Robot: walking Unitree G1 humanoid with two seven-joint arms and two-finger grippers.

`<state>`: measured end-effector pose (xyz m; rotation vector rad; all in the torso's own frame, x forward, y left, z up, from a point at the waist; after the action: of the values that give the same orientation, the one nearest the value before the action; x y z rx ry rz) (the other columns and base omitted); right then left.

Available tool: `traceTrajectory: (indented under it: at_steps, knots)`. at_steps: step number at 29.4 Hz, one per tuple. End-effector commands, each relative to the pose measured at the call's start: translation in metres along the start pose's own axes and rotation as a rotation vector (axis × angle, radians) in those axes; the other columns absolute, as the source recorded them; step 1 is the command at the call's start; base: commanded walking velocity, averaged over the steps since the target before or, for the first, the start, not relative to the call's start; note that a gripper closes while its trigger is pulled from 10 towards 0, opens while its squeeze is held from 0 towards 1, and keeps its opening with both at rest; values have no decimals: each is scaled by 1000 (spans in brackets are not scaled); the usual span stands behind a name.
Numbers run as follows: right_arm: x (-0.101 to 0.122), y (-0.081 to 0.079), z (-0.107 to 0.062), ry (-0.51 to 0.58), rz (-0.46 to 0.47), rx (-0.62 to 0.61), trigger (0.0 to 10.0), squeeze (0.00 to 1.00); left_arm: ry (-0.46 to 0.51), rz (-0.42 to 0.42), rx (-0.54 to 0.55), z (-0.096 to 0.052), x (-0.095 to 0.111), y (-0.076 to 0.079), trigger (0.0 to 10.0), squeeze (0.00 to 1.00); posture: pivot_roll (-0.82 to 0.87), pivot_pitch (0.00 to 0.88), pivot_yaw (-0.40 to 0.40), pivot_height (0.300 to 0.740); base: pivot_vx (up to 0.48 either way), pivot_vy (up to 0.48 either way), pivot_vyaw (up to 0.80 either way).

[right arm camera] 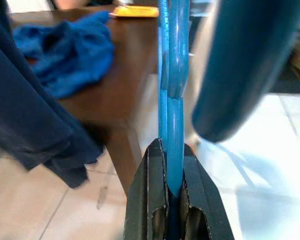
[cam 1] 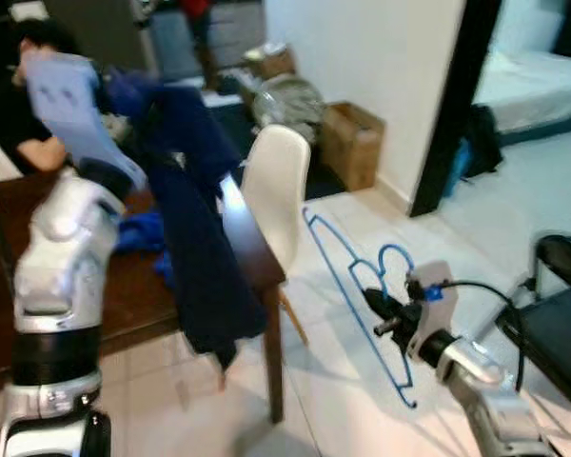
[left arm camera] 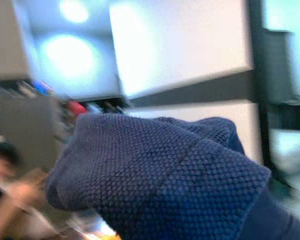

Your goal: Hang hanger

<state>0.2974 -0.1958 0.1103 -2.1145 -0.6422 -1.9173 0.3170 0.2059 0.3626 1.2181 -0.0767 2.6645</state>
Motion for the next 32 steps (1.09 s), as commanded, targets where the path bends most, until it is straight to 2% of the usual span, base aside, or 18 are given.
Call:
traceTrajectory:
  at_steps: [1, 5, 6, 8, 11, 15, 17, 19, 20, 23, 24, 25, 26, 27, 28, 29, 30, 32]
  knots:
    - [2, -8, 4, 14, 2, 28, 10000, 0, 39, 37, 31, 4, 17, -14, 10000, 0, -27, 0, 65, 740, 480, 0, 800]
    - [2, -8, 5, 14, 2, 27, 10000, 0, 63, 95, 69, 13, 34, -29, 10000, 0, -26, 0, 66, 740, 480, 0, 800]
    - [1, -7, 5, 8, 0, 24, 10000, 0, 49, 148, 86, 19, 40, -43, 10000, 0, -28, 0, 63, 740, 480, 0, 800]
    - [1, -7, 5, 8, 0, 24, 10000, 0, 49, 148, 86, 19, 40, -43, 10000, 0, -28, 0, 63, 740, 480, 0, 800]
    - [2, -5, 4, 22, 38, 19, 10000, 0, -64, 119, 48, 24, 16, -52, 10000, 0, -33, 0, 59, 740, 281, 0, 423]
    - [2, -4, 3, 22, 40, 19, 10000, 0, -183, 32, -6, 25, -15, -48, 10000, 0, -35, 0, 56, 740, 0, 0, 0]
    - [2, -4, 3, 21, 39, 19, 10000, 0, -203, 14, -15, 25, -19, -47, 10000, 0, -35, 0, 56, 740, 0, 0, 0]
    - [3, -3, 2, 21, 38, 17, 10000, 0, -277, -132, -120, 26, -39, -27, 10000, 0, -41, 0, 53, 740, 0, 0, 0]
    - [3, -3, 2, 21, 38, 17, 10000, 0, -277, -132, -120, 26, -39, -27, 10000, 0, -41, 0, 53, 740, 0, 0, 0]
    - [2, -2, 1, 12, 38, 9, 10000, 0, -364, -224, -442, 22, -68, 36, 10000, 0, -54, 6, 56, 740, 0, 0, 0]
    - [2, -2, 1, 12, 38, 9, 10000, 0, -364, -224, -442, 22, -68, 36, 10000, 0, -54, 6, 56, 740, 0, 0, 0]
    - [1, -2, 0, 6, 39, 6, 10000, 0, -378, -245, -513, 20, -74, 50, 10000, 0, -54, 6, 55, 740, 0, 0, 0]
    - [1, -2, 0, 6, 39, 6, 10000, 0, -378, -245, -513, 20, -74, 50, 10000, 0, -54, 6, 55, 740, 0, 0, 0]
    - [1, -2, -1, 2, 36, 5, 10000, 0, -391, -285, -588, 16, -78, 66, 10000, 0, -53, 11, 53, 740, 0, 0, 0]
    - [1, -2, -1, 2, 36, 5, 10000, 0, -391, -285, -588, 16, -78, 66, 10000, 0, -53, 11, 53, 740, 0, 0, 0]
    - [0, -2, -1, -3, 34, 6, 10000, 0, -398, -342, -699, 9, -80, 90, 10000, 0, -57, 15, 55, 740, 0, 0, -800]
    - [0, -2, -1, -3, 34, 6, 10000, 0, -398, -342, -699, 9, -80, 90, 10000, 0, -57, 15, 55, 740, 0, 0, -800]
    - [1, -3, -2, 2, 38, 8, 10000, 0, -440, -373, -842, -11, -89, 124, 10000, 0, -60, 19, 58, 740, 0, 0, -400]
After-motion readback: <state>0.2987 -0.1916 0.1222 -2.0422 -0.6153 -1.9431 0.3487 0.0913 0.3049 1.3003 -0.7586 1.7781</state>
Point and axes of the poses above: a point about 5 cm out from each wrist's last joint towards the gripper, its own z axis pointing out of the wrist towards the gripper, its own x axis along the axis of the wrist's last joint, y = z × x, the point moved 1 cm from there along z, pointing out of the wrist towards the gripper, and after that the axes turned 8 degrees about -z, right-handed, at the moved point
